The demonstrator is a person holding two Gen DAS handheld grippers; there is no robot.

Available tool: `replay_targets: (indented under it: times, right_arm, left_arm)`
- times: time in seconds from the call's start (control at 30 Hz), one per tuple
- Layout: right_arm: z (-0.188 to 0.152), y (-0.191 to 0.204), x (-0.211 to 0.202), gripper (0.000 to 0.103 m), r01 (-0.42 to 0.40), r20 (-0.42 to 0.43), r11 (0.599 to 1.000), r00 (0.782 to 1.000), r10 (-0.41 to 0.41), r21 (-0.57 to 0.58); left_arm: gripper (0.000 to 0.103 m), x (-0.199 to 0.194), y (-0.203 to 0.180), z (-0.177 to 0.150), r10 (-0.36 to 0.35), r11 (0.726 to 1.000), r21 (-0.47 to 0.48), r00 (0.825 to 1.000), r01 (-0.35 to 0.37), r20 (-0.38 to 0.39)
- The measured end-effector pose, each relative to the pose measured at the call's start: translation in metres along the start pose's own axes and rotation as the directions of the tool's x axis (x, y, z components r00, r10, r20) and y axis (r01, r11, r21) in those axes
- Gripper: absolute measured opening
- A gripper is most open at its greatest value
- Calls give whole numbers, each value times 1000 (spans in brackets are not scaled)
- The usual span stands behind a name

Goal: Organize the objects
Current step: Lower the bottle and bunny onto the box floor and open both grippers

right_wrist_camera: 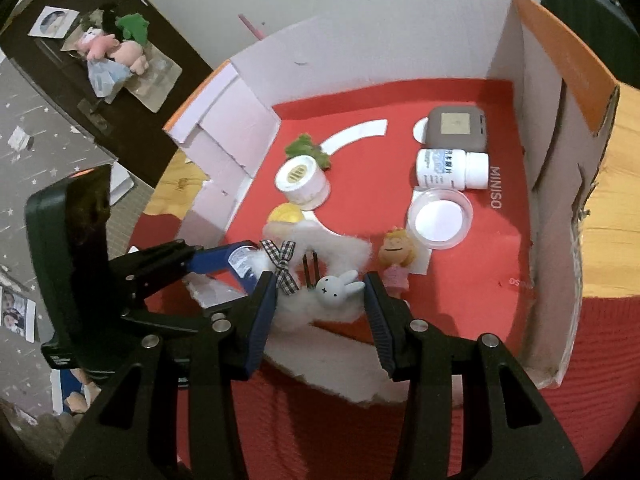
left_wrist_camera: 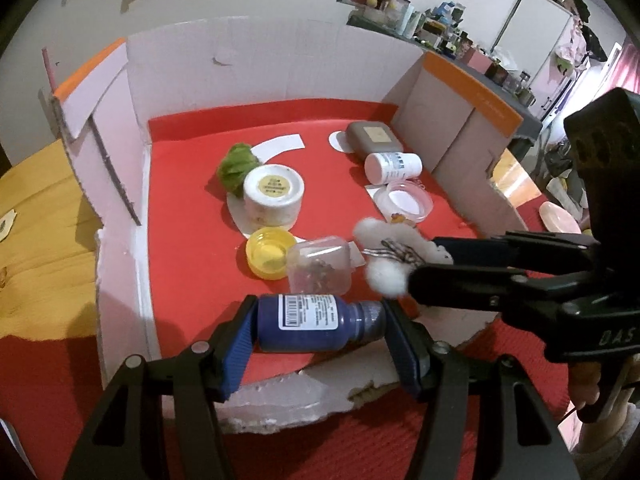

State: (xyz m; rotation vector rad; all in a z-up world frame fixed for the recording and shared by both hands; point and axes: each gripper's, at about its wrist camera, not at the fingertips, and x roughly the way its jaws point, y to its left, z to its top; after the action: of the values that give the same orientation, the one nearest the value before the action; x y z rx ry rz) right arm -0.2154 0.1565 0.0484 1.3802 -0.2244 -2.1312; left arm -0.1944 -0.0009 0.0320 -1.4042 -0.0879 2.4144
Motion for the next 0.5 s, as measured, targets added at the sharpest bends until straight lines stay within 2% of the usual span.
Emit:
replay_targets:
  times: [0.23,0.33,0.5]
  right_arm:
    - [4,-4,6,44,109,-17,994,994,-109,-20]
    - [6,-8,9,44,191,-8,981,981,-192,-36]
    - [5,-8,13,44,254,-5,965,967,-255,-70]
  left_arm:
    - [63,7,-3,7,54,998,20,999,-54,6]
    - [63,11,-1,12,79,997,15,997,-79,11]
    - [63,16,3,18,102,995,6,995,-102,19]
